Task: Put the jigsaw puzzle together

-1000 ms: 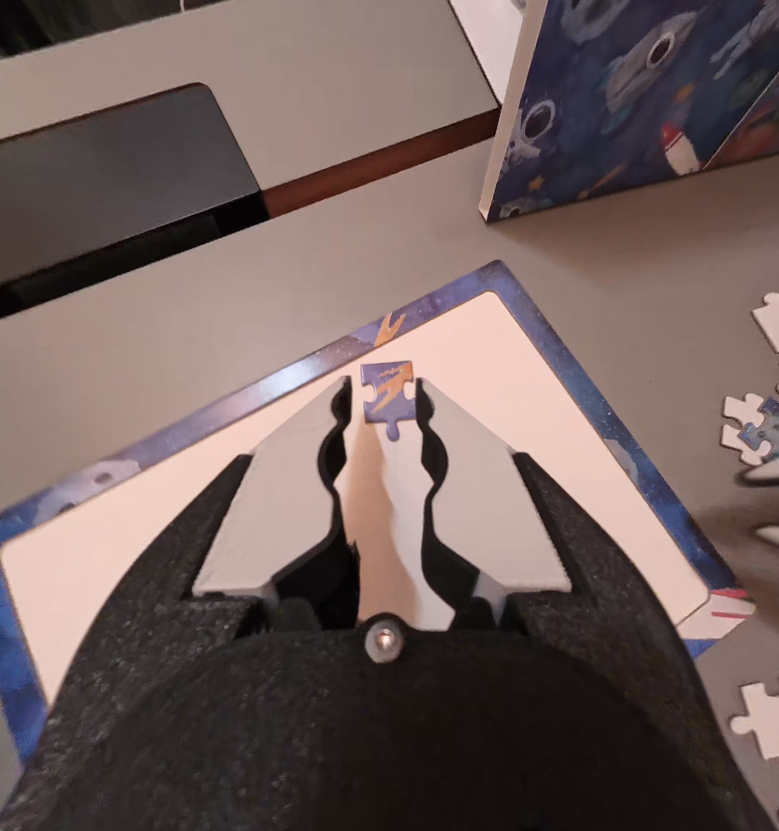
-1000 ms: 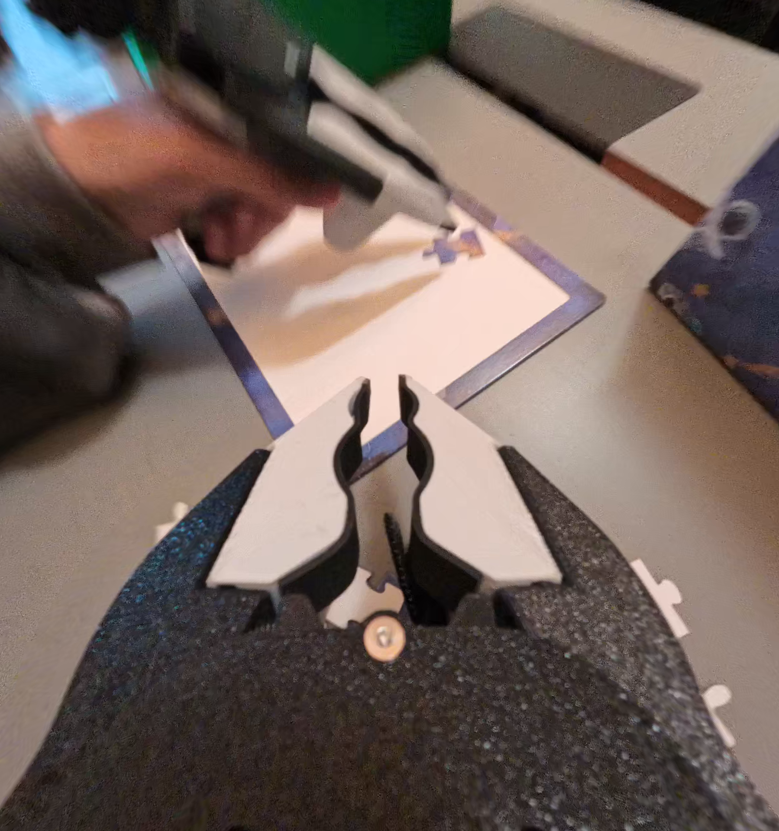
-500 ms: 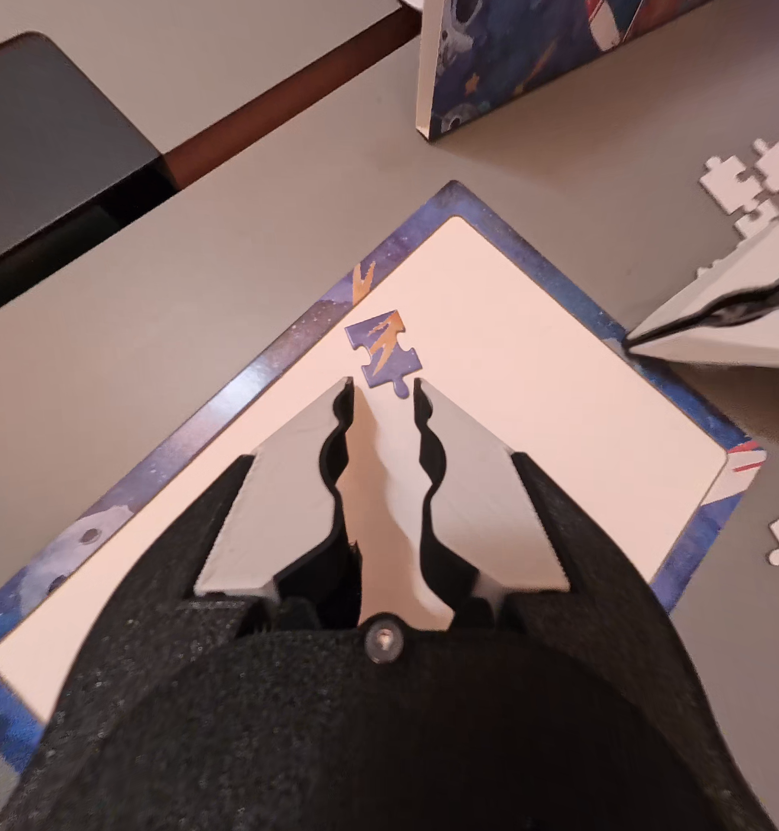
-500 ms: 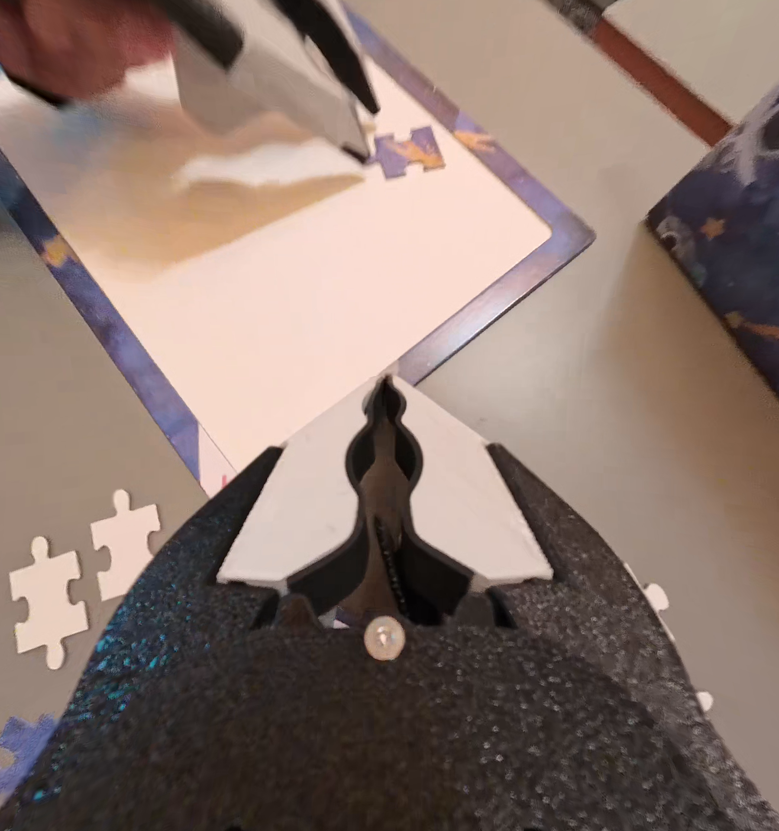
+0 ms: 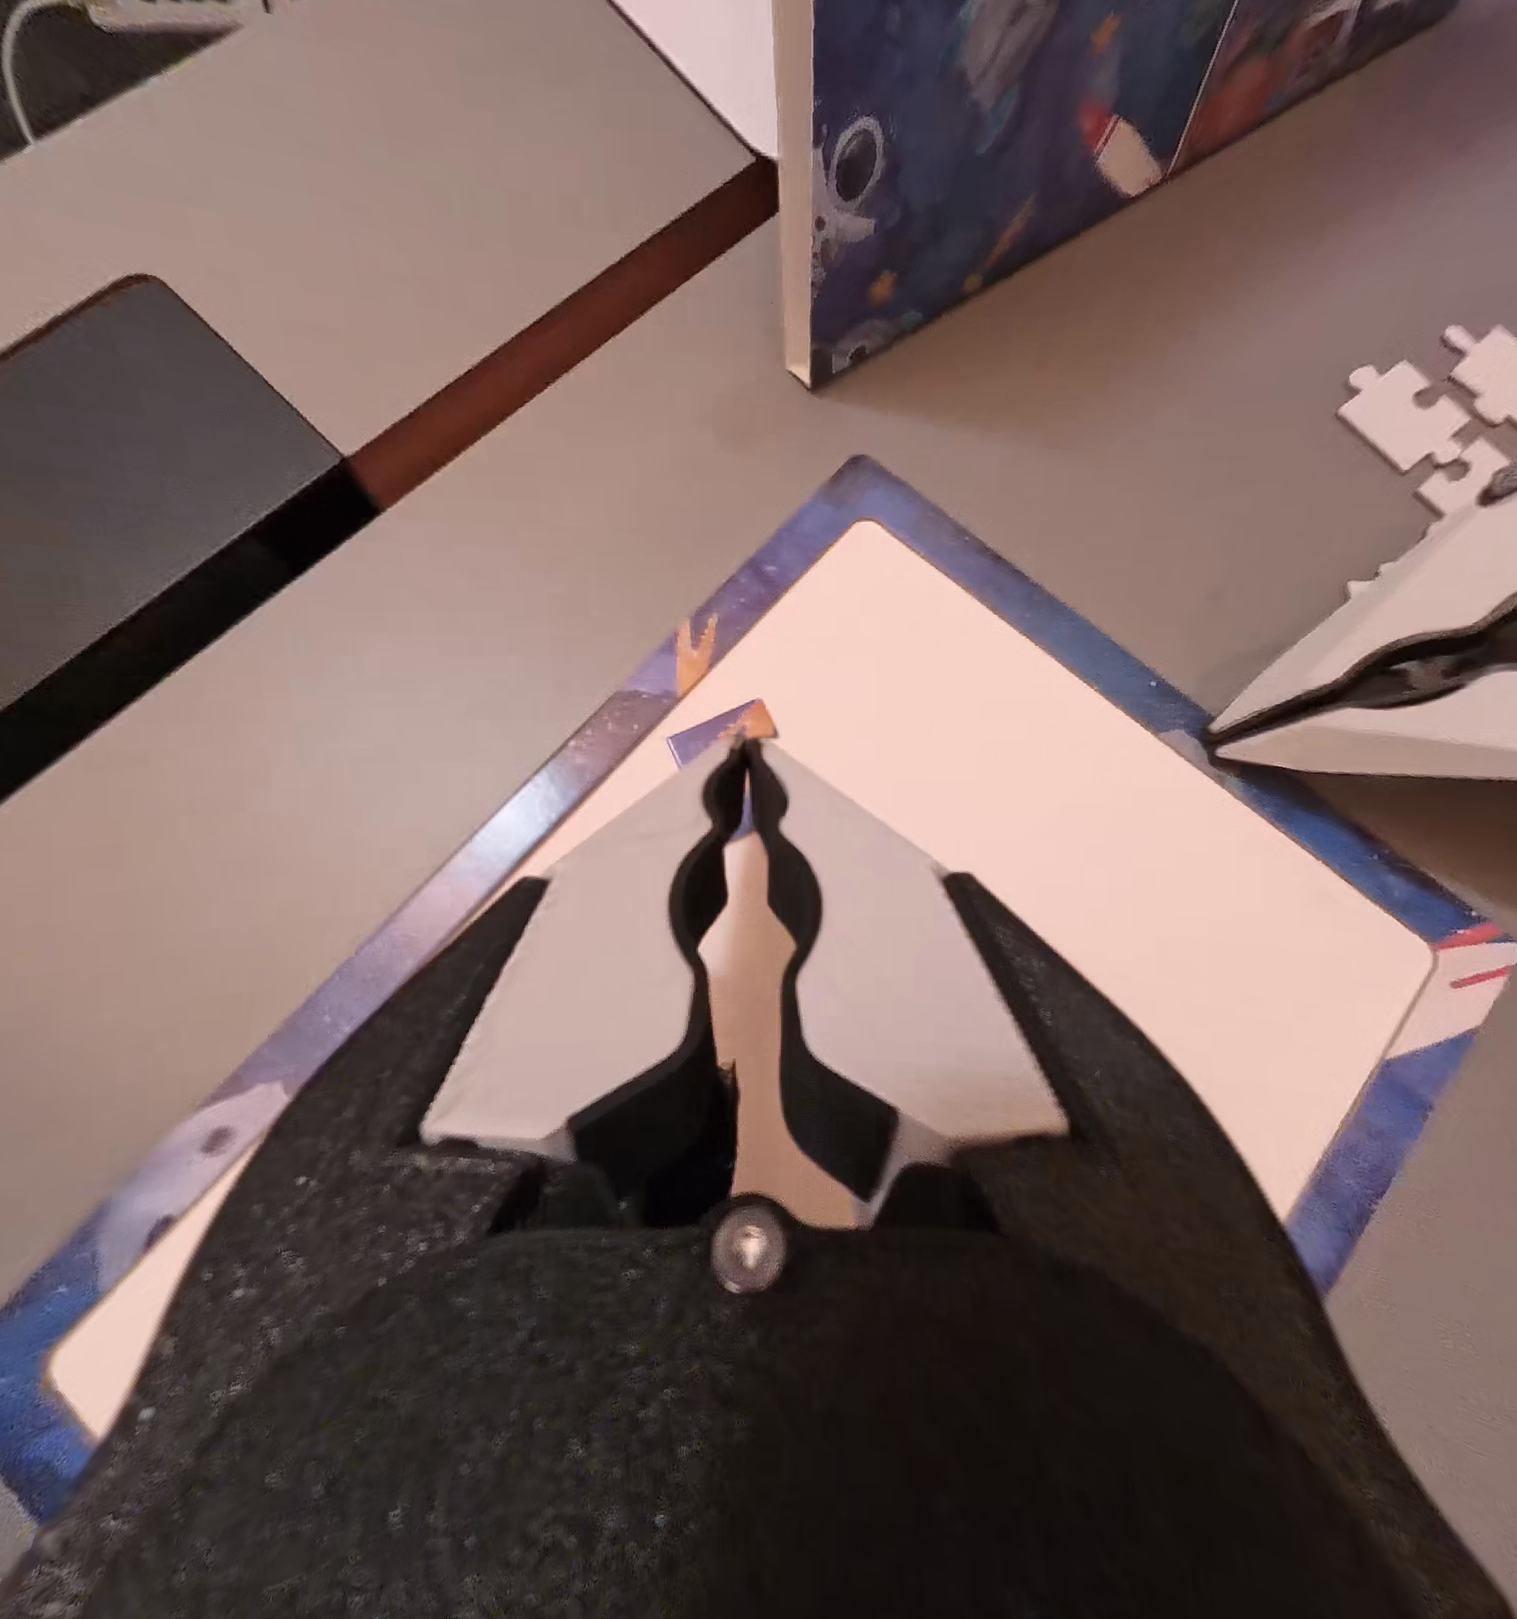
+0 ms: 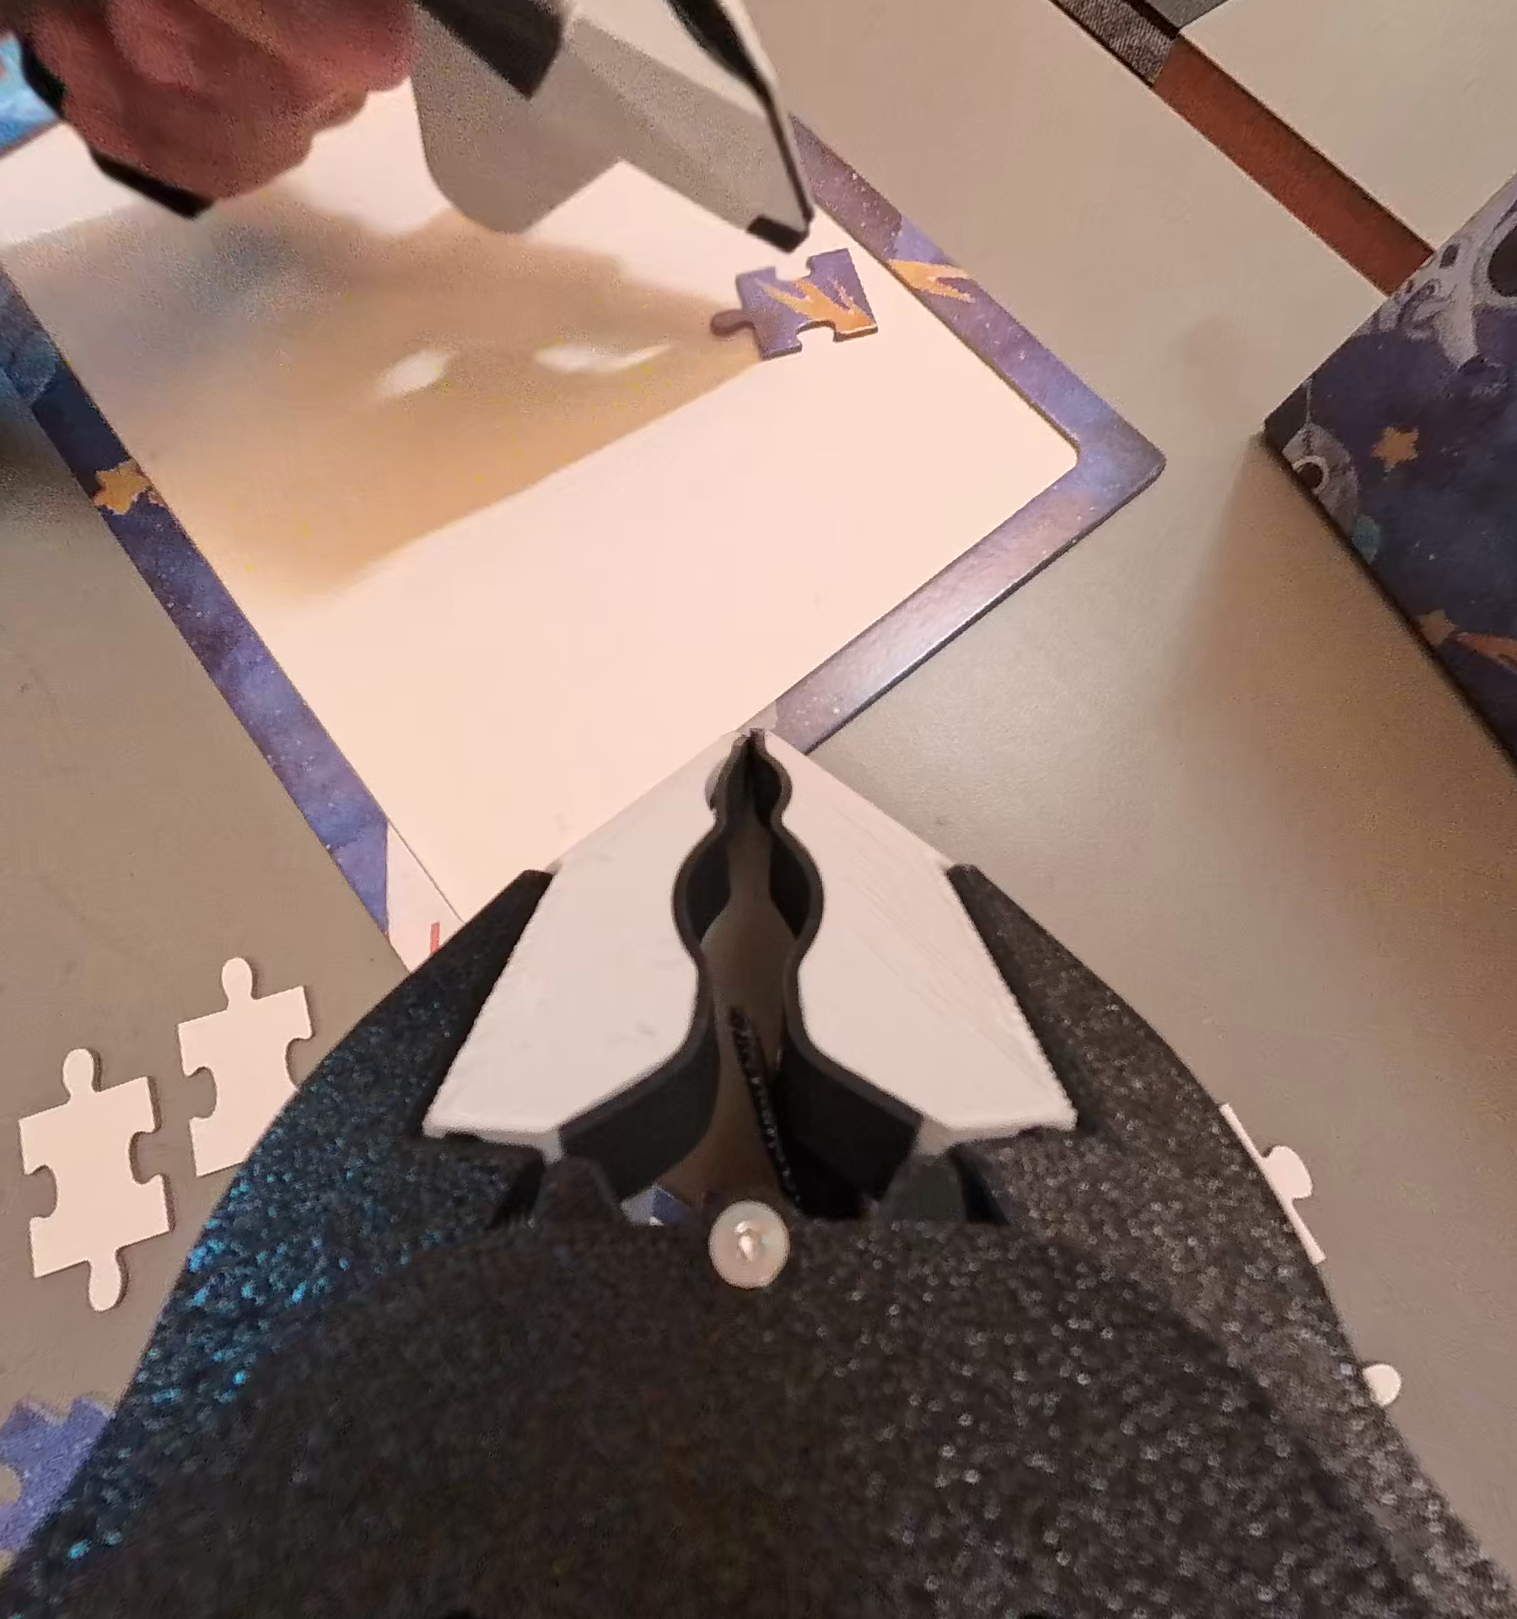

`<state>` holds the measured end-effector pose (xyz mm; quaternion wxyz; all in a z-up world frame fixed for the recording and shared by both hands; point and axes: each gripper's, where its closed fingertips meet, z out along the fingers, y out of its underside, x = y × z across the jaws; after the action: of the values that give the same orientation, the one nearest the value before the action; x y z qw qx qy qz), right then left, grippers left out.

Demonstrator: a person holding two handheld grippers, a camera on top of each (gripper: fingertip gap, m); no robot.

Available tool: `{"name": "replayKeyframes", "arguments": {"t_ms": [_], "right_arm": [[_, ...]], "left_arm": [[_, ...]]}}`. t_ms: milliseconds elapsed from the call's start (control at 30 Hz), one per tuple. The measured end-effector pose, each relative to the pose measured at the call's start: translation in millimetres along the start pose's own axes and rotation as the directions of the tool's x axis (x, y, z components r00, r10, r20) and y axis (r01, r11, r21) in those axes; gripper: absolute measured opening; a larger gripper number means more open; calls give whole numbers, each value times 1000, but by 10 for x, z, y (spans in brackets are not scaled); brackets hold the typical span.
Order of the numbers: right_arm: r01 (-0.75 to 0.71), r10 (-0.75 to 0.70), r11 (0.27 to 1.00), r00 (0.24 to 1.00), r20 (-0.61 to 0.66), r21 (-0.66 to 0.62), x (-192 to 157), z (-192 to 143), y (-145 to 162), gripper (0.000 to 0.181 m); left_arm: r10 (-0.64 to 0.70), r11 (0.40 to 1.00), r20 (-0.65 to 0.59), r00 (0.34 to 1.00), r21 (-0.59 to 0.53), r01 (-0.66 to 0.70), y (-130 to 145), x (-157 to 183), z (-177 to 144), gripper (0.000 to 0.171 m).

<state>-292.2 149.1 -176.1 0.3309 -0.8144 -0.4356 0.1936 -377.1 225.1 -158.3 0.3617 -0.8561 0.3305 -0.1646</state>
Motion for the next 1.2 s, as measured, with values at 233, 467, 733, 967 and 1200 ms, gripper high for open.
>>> {"name": "replayKeyframes", "arguments": {"t_ms": [233,467,733,967,1200], "right_arm": [[-12,12,1000,1000,9,6,0,2,3,0],[-23,23,1000,1000,17,9,2,2,4,0],[-16,16,1000,1000,13,6,1,1,6,0],[2,-2,1000,1000,7,4,-1,1,9,0],[-10,9,1000,1000,20,7,0,1,11,0]], "left_arm": [[34,992,40,999,-119,-29,54,-99,207,0],[-14,995,147,989,-92,28,35,-217,190,0],[-7,992,87,996,-127,18,186,7,63,0],[-108,991,140,984,-68,119,49,-70,210,0],[-93,992,73,993,-80,99,97,-32,-12,0]]}}
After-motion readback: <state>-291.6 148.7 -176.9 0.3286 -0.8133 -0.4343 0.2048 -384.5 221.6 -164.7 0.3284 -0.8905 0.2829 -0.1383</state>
